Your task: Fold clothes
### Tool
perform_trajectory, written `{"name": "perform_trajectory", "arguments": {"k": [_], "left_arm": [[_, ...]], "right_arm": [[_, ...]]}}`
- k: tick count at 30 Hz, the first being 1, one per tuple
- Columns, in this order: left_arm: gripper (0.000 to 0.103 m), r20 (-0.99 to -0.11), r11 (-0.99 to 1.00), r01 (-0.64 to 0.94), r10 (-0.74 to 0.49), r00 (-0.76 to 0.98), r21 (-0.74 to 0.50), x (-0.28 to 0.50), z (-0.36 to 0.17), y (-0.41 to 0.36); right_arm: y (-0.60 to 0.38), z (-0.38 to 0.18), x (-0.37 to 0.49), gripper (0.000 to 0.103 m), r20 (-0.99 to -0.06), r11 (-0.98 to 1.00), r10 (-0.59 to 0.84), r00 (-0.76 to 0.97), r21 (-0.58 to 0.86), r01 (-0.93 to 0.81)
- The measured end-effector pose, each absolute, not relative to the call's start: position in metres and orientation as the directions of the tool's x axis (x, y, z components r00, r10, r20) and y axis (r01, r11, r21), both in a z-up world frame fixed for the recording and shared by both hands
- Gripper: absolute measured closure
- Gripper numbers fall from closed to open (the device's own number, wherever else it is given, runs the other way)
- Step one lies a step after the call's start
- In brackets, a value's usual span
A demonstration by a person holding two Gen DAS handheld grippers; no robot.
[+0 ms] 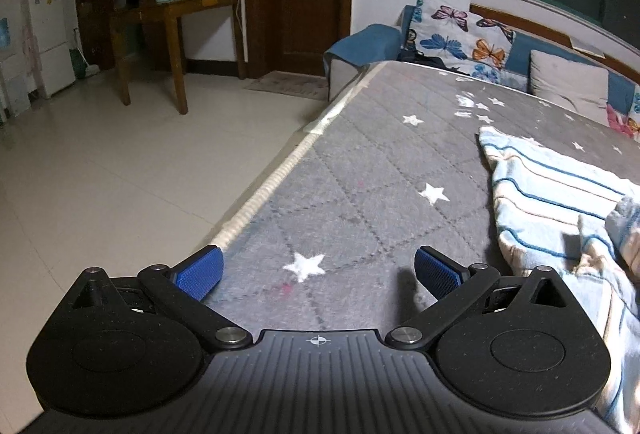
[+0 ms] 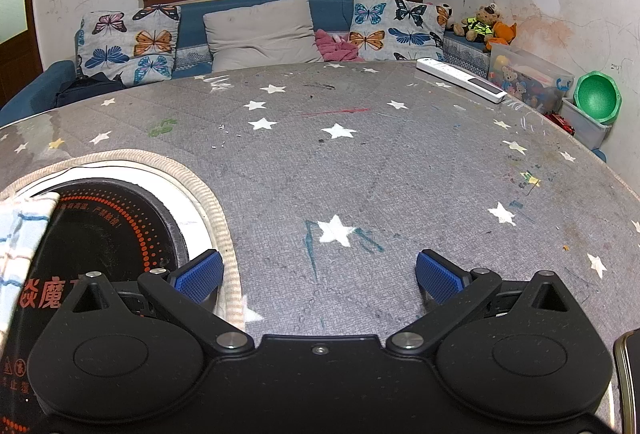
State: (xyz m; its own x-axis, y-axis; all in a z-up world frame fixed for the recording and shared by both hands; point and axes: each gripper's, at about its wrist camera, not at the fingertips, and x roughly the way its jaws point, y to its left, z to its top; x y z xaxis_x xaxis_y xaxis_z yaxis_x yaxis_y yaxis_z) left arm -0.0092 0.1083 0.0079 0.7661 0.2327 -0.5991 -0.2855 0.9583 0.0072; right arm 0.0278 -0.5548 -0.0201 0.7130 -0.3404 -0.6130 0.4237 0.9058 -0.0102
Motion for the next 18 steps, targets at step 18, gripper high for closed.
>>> {"name": "perform_trajectory", "arguments": {"k": [18], "left_arm": [[0.0,-0.574,0.976,-0.216,0.186,0.797,0.015,-0.043,0.034,0.115]], "right_arm": [[-0.555,-0.02,0.028,0.0,-0.613,0.906,-0.34,0.713,-0.01,0.424]]}}
